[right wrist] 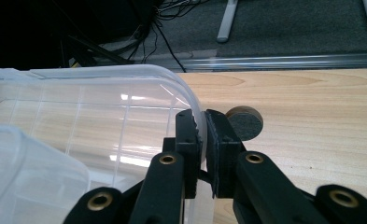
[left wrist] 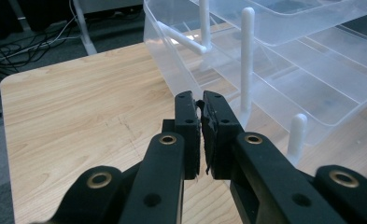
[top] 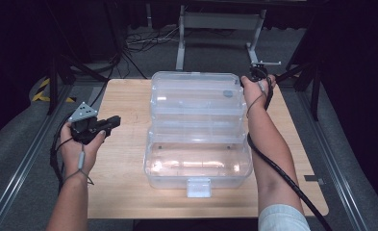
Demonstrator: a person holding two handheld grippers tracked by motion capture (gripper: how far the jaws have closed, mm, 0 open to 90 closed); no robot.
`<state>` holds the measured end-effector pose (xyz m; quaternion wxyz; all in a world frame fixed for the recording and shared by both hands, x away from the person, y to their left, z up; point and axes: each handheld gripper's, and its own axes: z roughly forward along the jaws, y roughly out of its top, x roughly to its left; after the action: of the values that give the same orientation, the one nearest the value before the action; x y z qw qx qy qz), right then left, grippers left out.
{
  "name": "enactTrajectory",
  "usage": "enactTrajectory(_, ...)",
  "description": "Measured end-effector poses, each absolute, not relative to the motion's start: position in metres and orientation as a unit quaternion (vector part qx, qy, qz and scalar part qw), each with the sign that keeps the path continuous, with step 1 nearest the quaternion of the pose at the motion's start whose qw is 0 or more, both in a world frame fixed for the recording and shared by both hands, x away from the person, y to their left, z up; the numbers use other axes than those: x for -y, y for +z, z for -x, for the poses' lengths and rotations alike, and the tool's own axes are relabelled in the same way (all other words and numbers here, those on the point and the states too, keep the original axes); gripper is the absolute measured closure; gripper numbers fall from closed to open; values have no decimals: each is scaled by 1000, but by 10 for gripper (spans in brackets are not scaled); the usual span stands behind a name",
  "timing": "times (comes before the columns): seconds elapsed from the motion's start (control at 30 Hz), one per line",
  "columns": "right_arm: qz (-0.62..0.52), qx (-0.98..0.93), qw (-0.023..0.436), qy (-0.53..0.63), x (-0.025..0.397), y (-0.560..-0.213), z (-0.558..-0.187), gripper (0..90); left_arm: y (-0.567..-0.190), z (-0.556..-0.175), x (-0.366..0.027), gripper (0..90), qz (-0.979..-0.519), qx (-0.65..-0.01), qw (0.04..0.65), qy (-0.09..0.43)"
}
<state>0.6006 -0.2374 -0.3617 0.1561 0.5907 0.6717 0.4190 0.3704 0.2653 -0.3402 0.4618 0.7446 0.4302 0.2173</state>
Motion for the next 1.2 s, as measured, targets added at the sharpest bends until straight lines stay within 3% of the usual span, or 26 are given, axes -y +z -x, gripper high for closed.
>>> enactTrajectory(0.33, -599, -665, 154, 417, 241, -366, -601, 858, -343, -372, -267, 848, -742, -432, 466, 210)
enactTrajectory(0.83, -589, -655, 176, 439, 259, -344, -585, 732, -342, -375, -262, 818, -747, -429, 465, 204)
enactTrajectory(0.97, -574, -651, 191, 458, 273, -329, -568, 657, -339, -373, -260, 809, -746, -427, 471, 199)
enactTrajectory(1.2, -561, -648, 204, 473, 296, -311, -544, 639, -338, -373, -255, 807, -750, -424, 468, 199)
